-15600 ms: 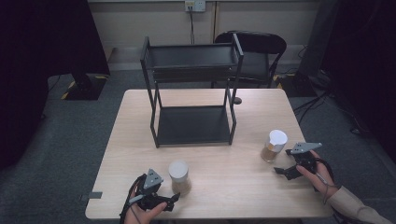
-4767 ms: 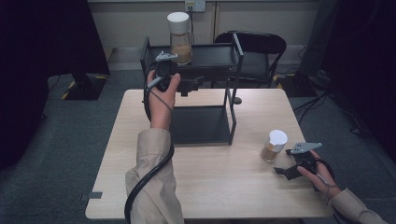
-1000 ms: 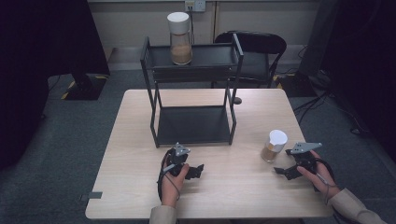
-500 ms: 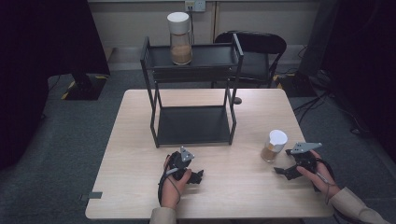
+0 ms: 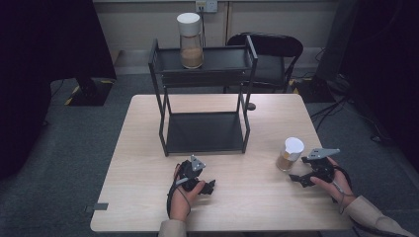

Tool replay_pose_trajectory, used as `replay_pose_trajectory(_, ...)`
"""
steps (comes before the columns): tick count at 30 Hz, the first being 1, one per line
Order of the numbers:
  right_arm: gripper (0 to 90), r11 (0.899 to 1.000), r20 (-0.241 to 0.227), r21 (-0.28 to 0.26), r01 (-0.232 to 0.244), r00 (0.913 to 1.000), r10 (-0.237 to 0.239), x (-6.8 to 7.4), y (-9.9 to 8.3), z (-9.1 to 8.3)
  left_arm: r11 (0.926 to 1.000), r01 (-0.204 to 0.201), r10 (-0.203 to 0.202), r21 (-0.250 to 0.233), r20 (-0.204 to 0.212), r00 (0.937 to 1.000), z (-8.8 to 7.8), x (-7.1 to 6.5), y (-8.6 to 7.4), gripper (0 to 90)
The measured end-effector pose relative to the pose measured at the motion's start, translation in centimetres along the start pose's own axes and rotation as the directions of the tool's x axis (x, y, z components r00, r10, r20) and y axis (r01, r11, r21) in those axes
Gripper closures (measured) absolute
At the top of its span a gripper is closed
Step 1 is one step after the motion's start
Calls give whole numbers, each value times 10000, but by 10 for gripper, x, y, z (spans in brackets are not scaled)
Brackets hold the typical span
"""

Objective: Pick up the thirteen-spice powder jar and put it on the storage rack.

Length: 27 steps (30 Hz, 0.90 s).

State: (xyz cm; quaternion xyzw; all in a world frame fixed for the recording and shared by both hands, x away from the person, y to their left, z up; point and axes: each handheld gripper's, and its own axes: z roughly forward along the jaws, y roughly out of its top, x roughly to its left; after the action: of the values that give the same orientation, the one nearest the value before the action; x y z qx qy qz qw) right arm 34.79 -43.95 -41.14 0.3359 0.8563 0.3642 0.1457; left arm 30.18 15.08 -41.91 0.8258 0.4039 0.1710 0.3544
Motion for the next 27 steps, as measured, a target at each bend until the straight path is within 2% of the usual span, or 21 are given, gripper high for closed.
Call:
replay_pose_trajectory(7,6,9996,101,-285,-70,9999,73,-3,13,-4,10000,-1,1,-9,-2,10000,0,0,0,0)
replay_pose_trajectory(9,0,9995,-81,-317,-43,10000,40,-8,19,-3,10000,1,-1,-9,0,10000,0,0,0,0)
replay_pose_trajectory(18,46,9960,-405,-889,-119,9991,83,-7,25,5,10000,5,-5,-1,1,10000,0,0,0,0)
replay_pose_trajectory(22,97,9909,-601,-1315,-279,9980,201,-8,26,8,10000,0,0,-8,0,10000,0,0,0,0)
replay_pose_trajectory(27,205,9860,-643,-1657,-168,9979,62,-5,28,9,10000,-4,4,-4,0,10000,0,0,0,0)
